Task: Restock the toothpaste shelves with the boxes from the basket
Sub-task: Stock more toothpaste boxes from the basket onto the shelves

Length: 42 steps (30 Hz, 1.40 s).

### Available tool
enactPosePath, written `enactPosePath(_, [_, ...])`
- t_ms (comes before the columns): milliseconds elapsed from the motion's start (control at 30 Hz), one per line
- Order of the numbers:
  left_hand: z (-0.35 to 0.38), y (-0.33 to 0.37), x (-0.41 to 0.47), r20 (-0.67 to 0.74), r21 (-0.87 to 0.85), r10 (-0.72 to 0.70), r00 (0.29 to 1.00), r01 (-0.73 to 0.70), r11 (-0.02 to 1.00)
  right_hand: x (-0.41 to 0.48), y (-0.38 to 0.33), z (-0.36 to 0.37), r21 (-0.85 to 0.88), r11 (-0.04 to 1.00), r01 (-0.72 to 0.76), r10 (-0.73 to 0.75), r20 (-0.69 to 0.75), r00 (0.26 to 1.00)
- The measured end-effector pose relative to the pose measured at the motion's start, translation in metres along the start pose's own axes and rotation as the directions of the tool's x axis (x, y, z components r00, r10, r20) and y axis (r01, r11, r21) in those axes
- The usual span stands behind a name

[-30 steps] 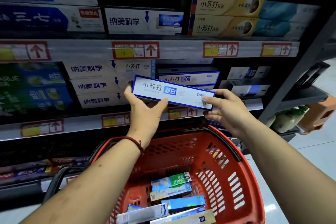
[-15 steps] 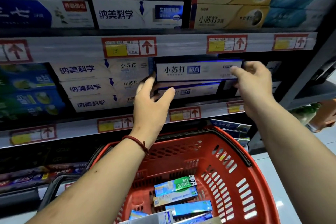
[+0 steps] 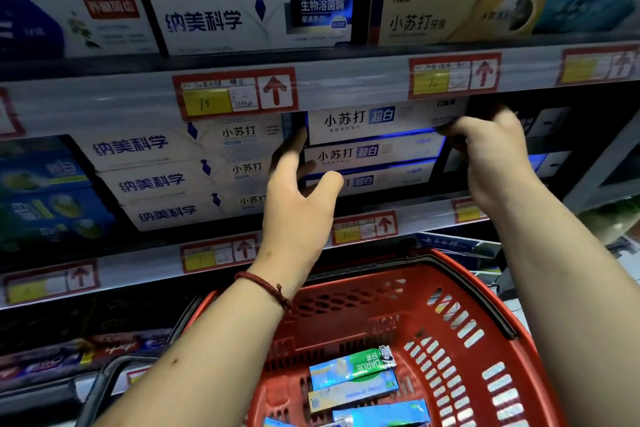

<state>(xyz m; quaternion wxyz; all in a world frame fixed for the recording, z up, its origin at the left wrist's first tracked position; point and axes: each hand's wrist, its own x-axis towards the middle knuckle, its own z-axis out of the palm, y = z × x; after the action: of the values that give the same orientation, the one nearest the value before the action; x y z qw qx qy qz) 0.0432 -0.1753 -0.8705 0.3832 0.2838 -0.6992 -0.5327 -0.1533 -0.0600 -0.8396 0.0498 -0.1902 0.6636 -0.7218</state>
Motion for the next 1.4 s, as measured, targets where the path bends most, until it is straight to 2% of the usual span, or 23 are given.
enactPosePath(200, [0.008,-0.005,0.000,0.008,0.121,-0.047,0.999,0.046,0.992,0.000,0.010,0.009,-0.007,1.000,-0.024,0.024,0.030,0.999])
enactPosePath(333, [0.008,-0.006,-0.001,0.017,0.139,-0.035,0.999,0.032,0.990,0.001,0.015,0.011,-0.047,0.999,-0.012,0.013,0.011,1.000])
enactPosePath(533, [0.009,-0.006,-0.005,-0.050,0.191,-0.043,0.998,0.052,0.980,-0.001,0.019,0.012,-0.085,0.996,-0.029,0.027,-0.025,0.999])
enactPosePath(800, [0.004,-0.009,0.001,-0.088,0.095,-0.104,0.991,0.112,0.989,-0.002,0.019,0.011,-0.112,0.992,-0.058,0.055,-0.033,0.998])
enactPosePath(967, [-0.003,-0.011,-0.001,-0.070,0.077,-0.096,0.993,0.101,0.992,-0.009,0.014,0.010,-0.142,0.989,-0.027,0.020,-0.052,0.998])
enactPosePath(1033, [-0.006,-0.013,-0.003,-0.066,0.099,-0.078,0.995,0.084,0.992,-0.011,0.012,0.008,-0.203,0.979,-0.013,-0.004,-0.086,0.996])
enactPosePath(1133, [-0.015,-0.020,-0.008,-0.020,0.188,-0.011,1.000,0.015,0.982,-0.020,0.016,0.001,-0.411,0.911,-0.011,-0.051,-0.140,0.989])
enactPosePath(1200, [-0.021,-0.026,-0.012,0.058,0.258,0.017,0.998,-0.032,0.966,-0.032,0.019,-0.001,-0.515,0.856,0.050,-0.080,-0.037,0.996])
enactPosePath(1267, [-0.029,-0.033,-0.019,0.127,0.337,0.034,0.991,-0.075,0.938,-0.052,0.024,-0.002,-0.627,0.761,0.166,-0.060,0.188,0.980])
enactPosePath(1333, [-0.037,-0.041,-0.029,0.204,0.403,0.039,0.978,-0.121,0.907,-0.075,0.029,-0.002,-0.718,0.623,0.311,-0.005,0.394,0.919])
enactPosePath(1400, [-0.045,-0.053,-0.040,0.301,0.468,0.026,0.953,-0.171,0.867,-0.096,0.034,-0.003,-0.739,0.547,0.393,0.046,0.495,0.867])
